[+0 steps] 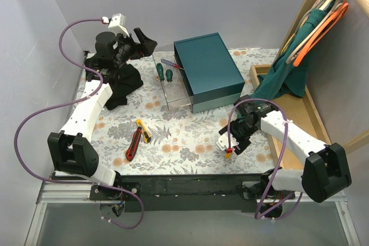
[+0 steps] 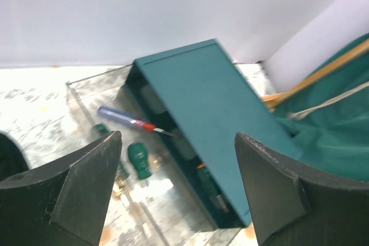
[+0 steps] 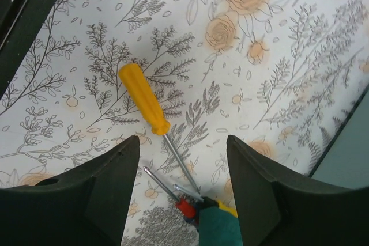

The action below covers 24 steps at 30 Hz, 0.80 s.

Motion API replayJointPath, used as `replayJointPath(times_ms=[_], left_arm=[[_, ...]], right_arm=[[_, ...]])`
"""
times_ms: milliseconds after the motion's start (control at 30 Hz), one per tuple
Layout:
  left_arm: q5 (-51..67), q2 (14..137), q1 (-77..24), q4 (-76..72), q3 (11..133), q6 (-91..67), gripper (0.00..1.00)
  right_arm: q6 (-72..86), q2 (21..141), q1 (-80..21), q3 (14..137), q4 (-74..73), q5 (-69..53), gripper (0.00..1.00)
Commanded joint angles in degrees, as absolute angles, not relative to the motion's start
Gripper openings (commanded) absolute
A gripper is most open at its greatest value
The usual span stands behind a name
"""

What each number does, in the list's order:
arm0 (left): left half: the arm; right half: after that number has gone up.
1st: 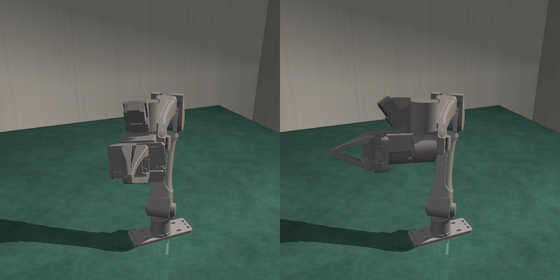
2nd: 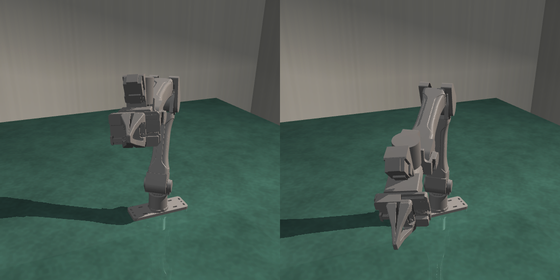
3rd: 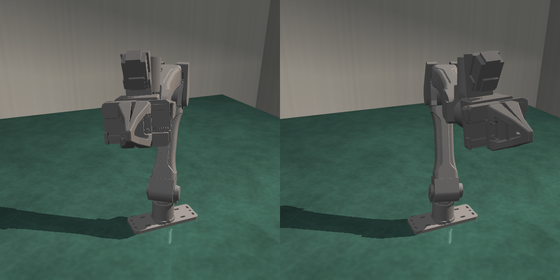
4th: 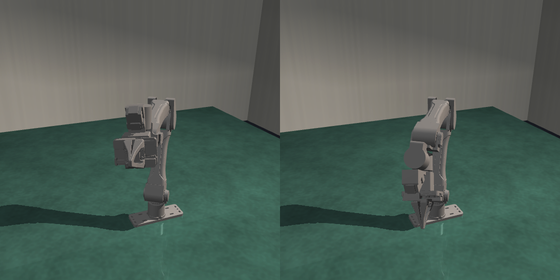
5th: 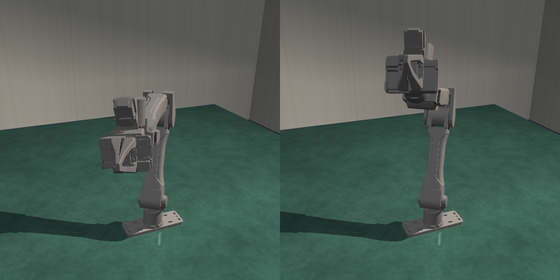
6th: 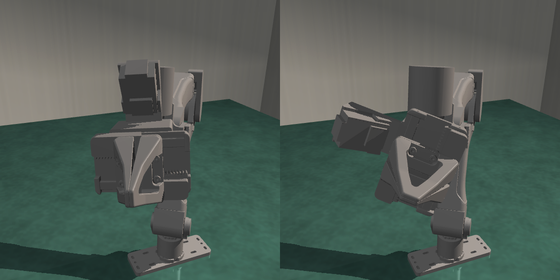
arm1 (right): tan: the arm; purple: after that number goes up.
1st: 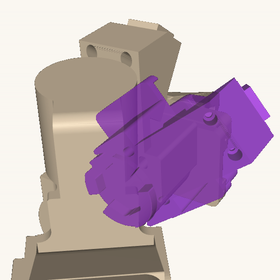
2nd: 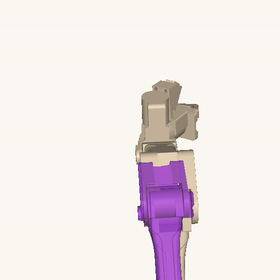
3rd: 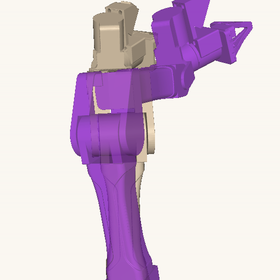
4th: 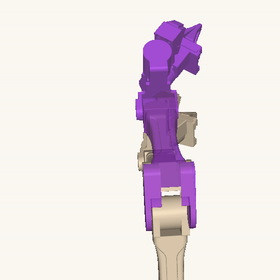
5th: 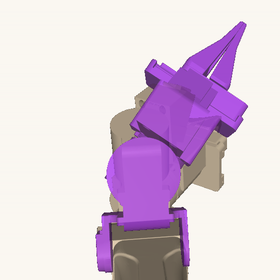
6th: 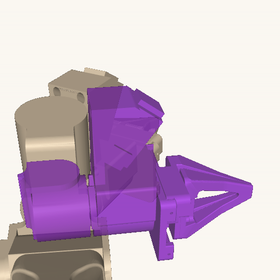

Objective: Sort the tools into containers

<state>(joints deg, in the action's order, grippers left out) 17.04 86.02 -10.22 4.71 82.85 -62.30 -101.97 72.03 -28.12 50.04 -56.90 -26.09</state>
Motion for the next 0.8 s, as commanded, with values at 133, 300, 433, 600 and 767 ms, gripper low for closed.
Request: replayJointPath(times_ms=[133,300,433,600,767], left_arm=[[11.43,84.37,-10.28,9.23,80.51,-55.81,0.8],[11.6,84.9,-10.28,9.14,80.68,-55.9,0.8],[11.34,85.43,-10.28,9.58,81.03,-55.72,0.81],[11.25,86.13,-10.28,9.49,81.04,-55.72,0.81],[11.43,86.92,-10.28,9.41,80.51,-56.34,0.81]], right_arm=[[-117.86,74.35,-29.09,46.5,-58.89,-28.83,0.67],[-118.48,78.48,-29.97,45.44,-55.64,-26.98,0.61],[-118.21,81.82,-30.85,44.65,-52.48,-25.76,0.56],[-117.33,82.53,-31.55,43.24,-46.94,-26.36,0.39],[-118.56,82.61,-32.08,47.35,-46.49,-30.22,0.11]])
